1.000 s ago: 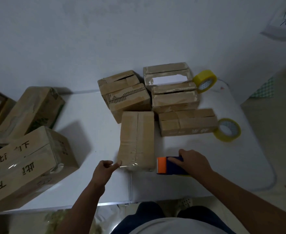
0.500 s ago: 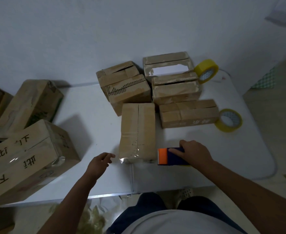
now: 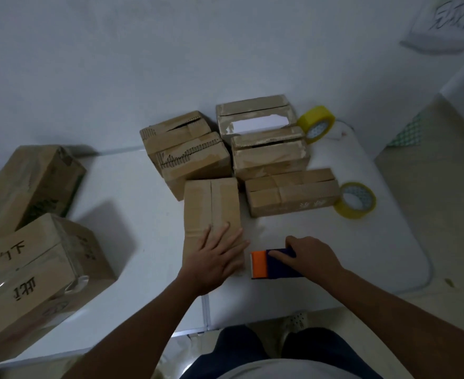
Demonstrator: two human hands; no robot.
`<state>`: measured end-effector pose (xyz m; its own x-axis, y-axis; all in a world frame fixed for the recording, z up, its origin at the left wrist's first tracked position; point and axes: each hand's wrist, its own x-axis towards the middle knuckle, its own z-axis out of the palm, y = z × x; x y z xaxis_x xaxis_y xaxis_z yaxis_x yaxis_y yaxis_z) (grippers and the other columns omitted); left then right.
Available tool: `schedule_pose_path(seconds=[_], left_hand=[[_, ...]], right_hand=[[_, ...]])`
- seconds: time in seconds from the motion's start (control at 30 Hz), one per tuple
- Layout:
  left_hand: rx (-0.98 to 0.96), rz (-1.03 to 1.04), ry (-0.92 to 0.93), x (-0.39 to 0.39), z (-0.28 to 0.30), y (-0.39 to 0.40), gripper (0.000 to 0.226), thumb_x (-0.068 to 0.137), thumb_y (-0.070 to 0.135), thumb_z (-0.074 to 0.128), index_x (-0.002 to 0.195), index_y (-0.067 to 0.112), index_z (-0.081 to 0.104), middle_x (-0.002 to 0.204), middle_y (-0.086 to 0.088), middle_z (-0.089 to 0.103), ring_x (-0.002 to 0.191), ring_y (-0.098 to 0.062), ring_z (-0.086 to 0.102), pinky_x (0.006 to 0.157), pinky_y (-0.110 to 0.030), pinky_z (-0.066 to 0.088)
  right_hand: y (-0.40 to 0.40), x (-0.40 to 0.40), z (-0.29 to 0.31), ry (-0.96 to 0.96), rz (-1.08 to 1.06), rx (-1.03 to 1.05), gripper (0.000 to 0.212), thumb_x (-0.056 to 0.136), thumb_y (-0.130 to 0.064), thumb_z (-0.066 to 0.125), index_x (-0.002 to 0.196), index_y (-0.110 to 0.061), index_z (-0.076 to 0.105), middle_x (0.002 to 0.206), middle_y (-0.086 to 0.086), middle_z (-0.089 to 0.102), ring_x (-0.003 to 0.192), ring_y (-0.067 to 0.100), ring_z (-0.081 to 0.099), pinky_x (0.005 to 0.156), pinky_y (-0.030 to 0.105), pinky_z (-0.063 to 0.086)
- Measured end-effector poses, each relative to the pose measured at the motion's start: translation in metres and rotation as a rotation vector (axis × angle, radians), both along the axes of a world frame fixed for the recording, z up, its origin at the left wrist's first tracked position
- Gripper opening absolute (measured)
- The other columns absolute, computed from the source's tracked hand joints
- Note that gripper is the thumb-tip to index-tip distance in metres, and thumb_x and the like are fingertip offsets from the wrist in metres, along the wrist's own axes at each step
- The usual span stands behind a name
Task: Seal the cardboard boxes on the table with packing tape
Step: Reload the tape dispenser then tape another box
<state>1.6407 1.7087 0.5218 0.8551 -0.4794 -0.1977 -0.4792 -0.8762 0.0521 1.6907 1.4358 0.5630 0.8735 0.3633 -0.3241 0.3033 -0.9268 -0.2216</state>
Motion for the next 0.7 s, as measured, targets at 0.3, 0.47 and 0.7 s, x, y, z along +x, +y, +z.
schedule_pose_path(seconds=[0.3, 0.47, 0.7], left_hand=[[-0.026, -0.009, -0.018, 0.0, 0.0, -0.002, 0.055, 0.105, 0.053, 0.013, 0.157, 0.034, 0.016, 0.165, 0.003, 0.018, 0.153, -0.026, 0.007, 0.117, -0.061, 0.015], [-0.025, -0.013, -0.017, 0.002, 0.0, -0.002, 0.055, 0.105, 0.053, 0.016, 0.156, 0.034, 0.02, 0.165, 0.003, 0.018, 0.153, -0.026, 0.007, 0.118, -0.06, 0.012], [-0.095, 0.188, -0.031, -0.021, 0.002, -0.02, 0.052, 0.103, 0.053, 0.025, 0.15, 0.034, 0.036, 0.16, 0.001, 0.029, 0.15, -0.033, 0.015, 0.117, -0.057, 0.008]], right_hand=[[-0.025, -0.006, 0.001, 0.011, 0.024, 0.073, 0.049, 0.09, -0.069, 0.039, 0.081, -0.021, 0.044, 0.059, -0.01, 0.039, 0.052, 0.005, 0.037, 0.047, 0.02, 0.023], [-0.037, -0.001, 0.003, 0.028, 0.037, 0.036, 0.05, 0.091, -0.069, 0.036, 0.082, -0.02, 0.044, 0.06, -0.008, 0.041, 0.053, 0.009, 0.041, 0.047, 0.022, 0.025], [-0.037, 0.009, 0.007, 0.096, -0.006, 0.09, 0.052, 0.088, -0.07, 0.041, 0.093, -0.019, 0.051, 0.072, -0.002, 0.054, 0.065, 0.015, 0.053, 0.05, 0.021, 0.032]])
